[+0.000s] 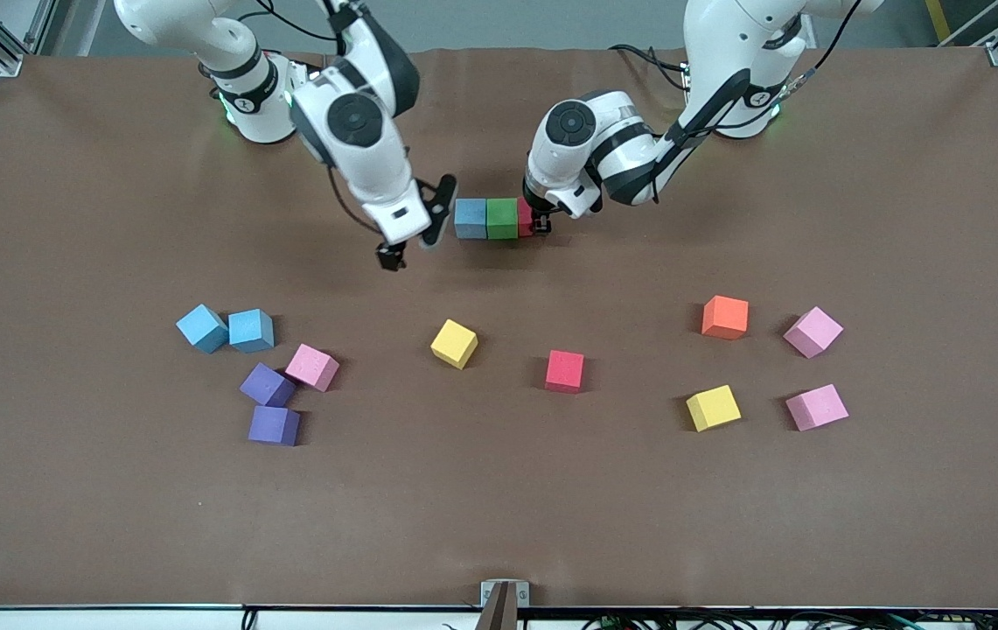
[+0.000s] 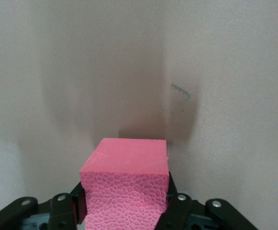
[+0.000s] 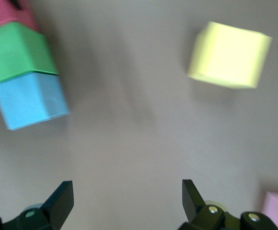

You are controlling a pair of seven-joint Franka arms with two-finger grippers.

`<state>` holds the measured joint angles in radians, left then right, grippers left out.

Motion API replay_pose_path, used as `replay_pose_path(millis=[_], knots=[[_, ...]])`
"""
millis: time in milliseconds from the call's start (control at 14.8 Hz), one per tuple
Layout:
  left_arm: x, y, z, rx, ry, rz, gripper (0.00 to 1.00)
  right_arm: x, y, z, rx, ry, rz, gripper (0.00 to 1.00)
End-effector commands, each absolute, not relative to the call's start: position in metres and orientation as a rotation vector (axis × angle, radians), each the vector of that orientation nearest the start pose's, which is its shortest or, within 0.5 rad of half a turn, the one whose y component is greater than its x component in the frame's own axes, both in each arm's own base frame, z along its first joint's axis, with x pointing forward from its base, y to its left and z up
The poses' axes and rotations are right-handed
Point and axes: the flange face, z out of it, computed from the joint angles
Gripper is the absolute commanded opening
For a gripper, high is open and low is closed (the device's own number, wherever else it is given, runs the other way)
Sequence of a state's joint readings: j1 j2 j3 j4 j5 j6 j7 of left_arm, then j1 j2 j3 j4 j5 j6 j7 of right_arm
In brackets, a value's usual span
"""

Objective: Arrange 11 blocks into digit 3
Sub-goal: 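Grasp the pink cube near the purple cubes with the right gripper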

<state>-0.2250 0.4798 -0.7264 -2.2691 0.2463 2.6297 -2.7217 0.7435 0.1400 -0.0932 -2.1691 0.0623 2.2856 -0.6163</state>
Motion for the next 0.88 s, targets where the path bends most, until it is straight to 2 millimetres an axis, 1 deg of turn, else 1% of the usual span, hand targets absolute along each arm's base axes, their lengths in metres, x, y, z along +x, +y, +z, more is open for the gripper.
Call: replay_pose_path(millis=[0,135,203,338,473,541,608,811], knots=[[0.295,-0.449,0.202,2.121,2.310,-0.286,0.18,0.486,0.297,0.346,-2.628,-1.644,0.037,1.00],[0.297,-0.449,0.201,2.118,2.314,-0.286,0.18,0.519,0.264,0.341,-2.681,-1.560,0.036,1.00],[0.297,-0.449,0.200,2.120,2.314,-0.289,0.19,0.533,0.246,0.334,-2.688,-1.544,0.044,1.00],[0.297,-0.449,0.199,2.119,2.315,-0.293,0.20,0.565,0.217,0.315,-2.694,-1.528,0.058,1.00],[0.296,-0.449,0.197,2.134,2.304,-0.286,0.20,0.592,0.197,0.294,-2.707,-1.506,0.070,1.00],[0.296,-0.449,0.197,2.134,2.305,-0.286,0.21,0.604,0.192,0.285,-2.705,-1.510,0.072,1.00],[0.295,-0.449,0.195,2.139,2.305,-0.289,0.22,0.612,0.187,0.277,-2.707,-1.510,0.077,1.00],[0.295,-0.449,0.195,2.139,2.305,-0.291,0.23,0.617,0.182,0.258,-2.707,-1.507,0.093,1.00]])
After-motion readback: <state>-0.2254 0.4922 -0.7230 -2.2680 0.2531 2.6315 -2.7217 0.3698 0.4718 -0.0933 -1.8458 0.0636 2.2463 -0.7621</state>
